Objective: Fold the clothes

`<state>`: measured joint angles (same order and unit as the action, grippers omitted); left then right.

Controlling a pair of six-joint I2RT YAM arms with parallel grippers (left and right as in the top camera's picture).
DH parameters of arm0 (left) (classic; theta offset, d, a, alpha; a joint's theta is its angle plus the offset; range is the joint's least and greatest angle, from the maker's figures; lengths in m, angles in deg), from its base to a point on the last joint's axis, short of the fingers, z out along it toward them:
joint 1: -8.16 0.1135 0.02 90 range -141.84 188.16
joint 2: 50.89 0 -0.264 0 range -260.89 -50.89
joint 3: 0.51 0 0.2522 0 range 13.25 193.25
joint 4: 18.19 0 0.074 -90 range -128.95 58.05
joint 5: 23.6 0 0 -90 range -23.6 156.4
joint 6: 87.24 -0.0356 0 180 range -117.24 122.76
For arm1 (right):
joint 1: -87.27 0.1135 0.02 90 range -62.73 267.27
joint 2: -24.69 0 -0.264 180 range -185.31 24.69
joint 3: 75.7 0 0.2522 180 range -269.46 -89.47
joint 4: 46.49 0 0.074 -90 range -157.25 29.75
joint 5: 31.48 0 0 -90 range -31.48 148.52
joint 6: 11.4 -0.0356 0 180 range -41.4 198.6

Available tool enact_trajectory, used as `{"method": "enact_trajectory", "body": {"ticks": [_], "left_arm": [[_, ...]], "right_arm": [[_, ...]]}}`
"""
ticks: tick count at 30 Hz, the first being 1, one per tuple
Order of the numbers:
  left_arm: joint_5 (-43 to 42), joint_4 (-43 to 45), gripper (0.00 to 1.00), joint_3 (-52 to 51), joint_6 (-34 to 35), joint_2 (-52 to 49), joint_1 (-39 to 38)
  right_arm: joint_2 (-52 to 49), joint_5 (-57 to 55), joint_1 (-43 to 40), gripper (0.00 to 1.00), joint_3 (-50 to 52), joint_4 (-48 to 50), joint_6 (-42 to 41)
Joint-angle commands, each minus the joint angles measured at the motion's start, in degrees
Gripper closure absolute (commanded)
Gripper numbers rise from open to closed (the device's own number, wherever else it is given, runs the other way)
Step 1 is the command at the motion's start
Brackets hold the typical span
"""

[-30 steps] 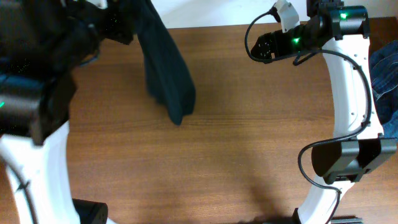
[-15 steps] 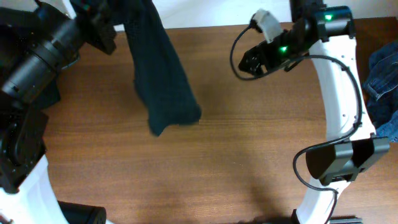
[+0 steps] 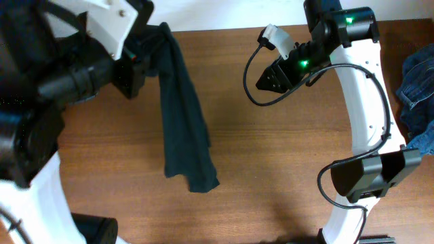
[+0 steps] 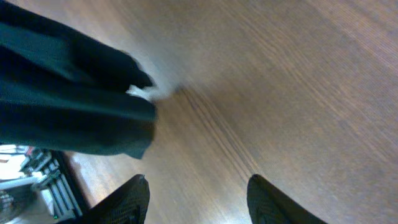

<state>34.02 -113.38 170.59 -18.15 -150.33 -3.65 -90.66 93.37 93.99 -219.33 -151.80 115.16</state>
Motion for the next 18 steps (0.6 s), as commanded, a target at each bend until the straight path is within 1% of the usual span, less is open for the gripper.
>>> {"method": "enact_trajectory", "body": {"ticks": [1,3,6,10,12,15,18], "left_arm": [[-1.3,1.3,1.00,0.2,-4.7,-1.9,0.4],[-1.6,3.5,1.00,0.2,-5.4,-2.5,0.4],[-5.1,6.0,1.00,0.2,-9.0,-2.6,0.4],[-7.8,8.7,1.00,0.2,-9.4,-2.4,0.4],[-8.3,10.1,1.00,0.2,-9.5,-2.4,0.4],[-8.3,12.4,1.00,0.2,-9.7,-2.4,0.4],[-8.3,14.7,1.00,0.2,-9.6,-2.4,0.4]], "right_arm": [[0.8,2.9,0.9,0.45,-1.3,-1.6,3.2],[0.8,2.9,2.1,0.45,-1.3,-3.5,6.7],[0.8,2.2,3.7,0.44,-1.3,-4.4,9.4],[0.6,0.5,5.3,0.36,-1.3,-4.3,9.7],[0.5,0.5,5.6,0.27,-1.2,-4.3,9.7],[0.5,0.5,5.7,0.18,-0.6,-4.3,9.7],[0.5,0.8,5.7,0.15,0.9,-3.8,9.7]]}}
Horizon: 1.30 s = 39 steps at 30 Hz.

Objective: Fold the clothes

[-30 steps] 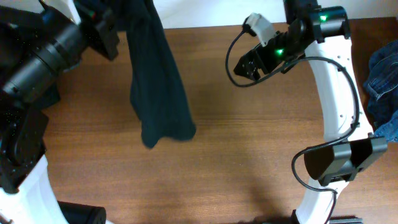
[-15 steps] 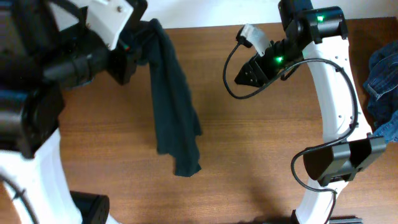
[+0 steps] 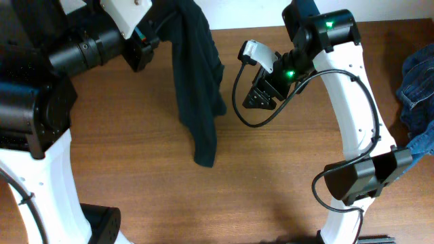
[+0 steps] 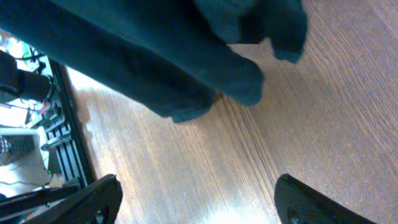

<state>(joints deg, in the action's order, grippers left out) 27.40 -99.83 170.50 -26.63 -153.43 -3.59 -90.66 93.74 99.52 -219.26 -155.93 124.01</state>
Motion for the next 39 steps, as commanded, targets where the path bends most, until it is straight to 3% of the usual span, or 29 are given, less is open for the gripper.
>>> {"method": "enact_trajectory", "body": {"ticks": [1,13,17,26,39], "left_arm": [[-1.8,2.0,1.00,0.3,-1.2,0.7,0.3],[-2.4,5.6,1.00,0.4,-1.2,0.7,2.0],[-6.2,5.9,1.00,0.4,-1.1,0.7,3.0],[-10.5,6.1,1.00,0.4,-1.0,0.7,6.1],[-11.4,6.2,1.00,0.4,-0.4,0.7,6.3]], "right_arm": [[0.5,0.4,0.4,0.15,1.7,0.9,0.9],[0.5,1.5,5.0,0.12,12.7,12.6,0.9],[0.5,1.4,6.9,0.12,15.5,16.2,0.9],[0.5,2.1,8.1,0.13,16.9,17.8,0.9],[0.5,7.3,9.5,0.17,24.6,27.6,0.6]]}}
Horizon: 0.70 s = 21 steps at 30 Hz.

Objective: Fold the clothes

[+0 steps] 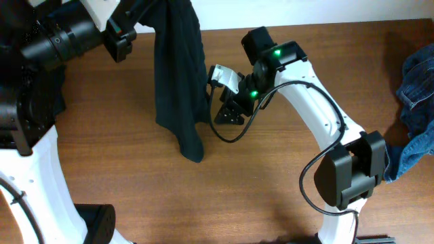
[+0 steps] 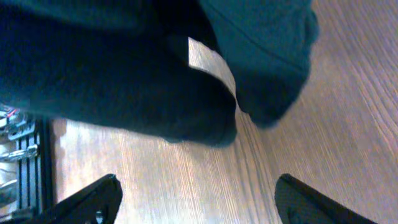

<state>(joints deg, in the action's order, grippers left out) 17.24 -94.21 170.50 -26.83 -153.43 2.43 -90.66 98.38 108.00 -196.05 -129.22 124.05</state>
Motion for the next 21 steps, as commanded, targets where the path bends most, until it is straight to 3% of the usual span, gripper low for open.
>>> {"method": "enact_trajectory", "body": {"ticks": [1,10,21], "left_arm": [[-1.2,0.5,1.00,0.4,0.0,0.7,0.3],[-1.2,0.4,1.00,0.4,0.4,0.8,0.3],[-1.3,-0.6,1.00,0.4,0.4,3.1,0.3]], "right_arm": [[0.5,2.7,1.2,0.17,1.7,1.5,0.6],[0.5,3.5,1.4,0.21,2.4,8.1,0.6],[0.5,-3.5,-0.3,0.14,2.4,13.1,0.9]]}}
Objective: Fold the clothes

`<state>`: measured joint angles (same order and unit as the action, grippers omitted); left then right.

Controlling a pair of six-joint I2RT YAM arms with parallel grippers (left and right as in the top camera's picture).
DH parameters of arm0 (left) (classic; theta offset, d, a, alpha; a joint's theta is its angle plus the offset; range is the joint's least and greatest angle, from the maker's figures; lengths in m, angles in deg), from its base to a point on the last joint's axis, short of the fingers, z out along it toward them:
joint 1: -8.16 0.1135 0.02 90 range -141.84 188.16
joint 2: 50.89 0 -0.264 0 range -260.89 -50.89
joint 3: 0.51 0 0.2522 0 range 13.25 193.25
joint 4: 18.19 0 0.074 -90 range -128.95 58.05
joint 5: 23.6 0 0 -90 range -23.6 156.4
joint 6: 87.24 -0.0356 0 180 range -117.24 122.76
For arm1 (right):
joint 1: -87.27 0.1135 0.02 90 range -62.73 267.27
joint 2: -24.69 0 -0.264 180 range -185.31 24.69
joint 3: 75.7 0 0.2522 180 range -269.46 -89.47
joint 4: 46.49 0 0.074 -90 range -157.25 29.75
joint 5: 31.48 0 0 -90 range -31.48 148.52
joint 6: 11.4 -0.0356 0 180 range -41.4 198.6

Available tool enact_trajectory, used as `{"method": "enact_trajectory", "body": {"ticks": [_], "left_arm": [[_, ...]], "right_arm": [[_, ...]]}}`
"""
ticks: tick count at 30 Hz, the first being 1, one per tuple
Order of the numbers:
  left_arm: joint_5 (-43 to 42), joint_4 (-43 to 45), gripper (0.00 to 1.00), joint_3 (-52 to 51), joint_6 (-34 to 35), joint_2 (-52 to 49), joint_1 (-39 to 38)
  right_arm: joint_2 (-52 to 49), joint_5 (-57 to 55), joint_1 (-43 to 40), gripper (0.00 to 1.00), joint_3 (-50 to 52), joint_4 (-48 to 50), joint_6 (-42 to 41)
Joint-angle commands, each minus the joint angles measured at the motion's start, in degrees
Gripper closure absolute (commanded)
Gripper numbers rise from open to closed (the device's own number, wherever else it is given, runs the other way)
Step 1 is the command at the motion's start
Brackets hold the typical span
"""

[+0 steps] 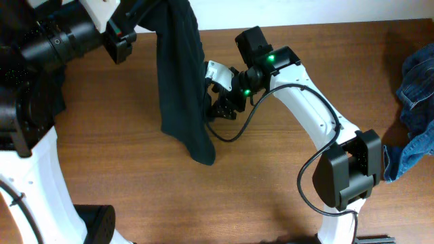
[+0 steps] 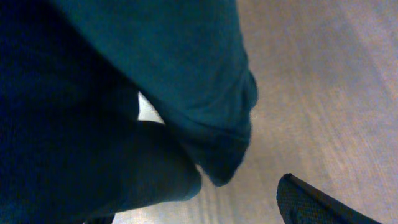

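Note:
A dark teal garment [image 1: 180, 81] hangs in a long bunched strip from my left gripper [image 1: 139, 24], which is shut on its top end at the table's far left. The lower end [image 1: 202, 154] trails on the wood. My right gripper [image 1: 217, 110] stands open against the garment's right edge, about halfway down. In the right wrist view the cloth [image 2: 112, 93] fills the left and top, with a white label [image 2: 149, 109] showing between folds. One fingertip [image 2: 298, 193] shows at the lower right; the other is hidden behind cloth.
Blue denim clothing [image 1: 417, 81] lies heaped at the right edge of the wooden table [image 1: 285, 196]. The right arm's black cable [image 1: 234, 135] loops below its wrist, near the garment.
My right gripper has moved a little left, up against the garment's edge. The cloth now fills more of the wrist view and covers one finger. The garment's lower end has shifted slightly right.
First my left gripper held the garment hanging at the far left, with my right gripper open well to its right. Then the garment hung further right and the right gripper was nearer. Later the right gripper was beside the cloth's edge, and now it is against it.

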<state>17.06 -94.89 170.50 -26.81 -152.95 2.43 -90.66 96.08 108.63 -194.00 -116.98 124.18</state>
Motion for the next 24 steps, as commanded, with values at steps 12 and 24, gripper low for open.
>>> {"method": "enact_trajectory", "body": {"ticks": [12,24], "left_arm": [[-2.6,-2.5,1.00,0.4,0.3,3.1,0.3],[-3.8,-2.8,1.00,0.4,0.3,3.1,0.3]], "right_arm": [[0.5,0.0,-5.1,0.11,0.4,7.5,0.5],[0.5,13.7,-9.9,0.11,0.4,8.1,0.5]]}}
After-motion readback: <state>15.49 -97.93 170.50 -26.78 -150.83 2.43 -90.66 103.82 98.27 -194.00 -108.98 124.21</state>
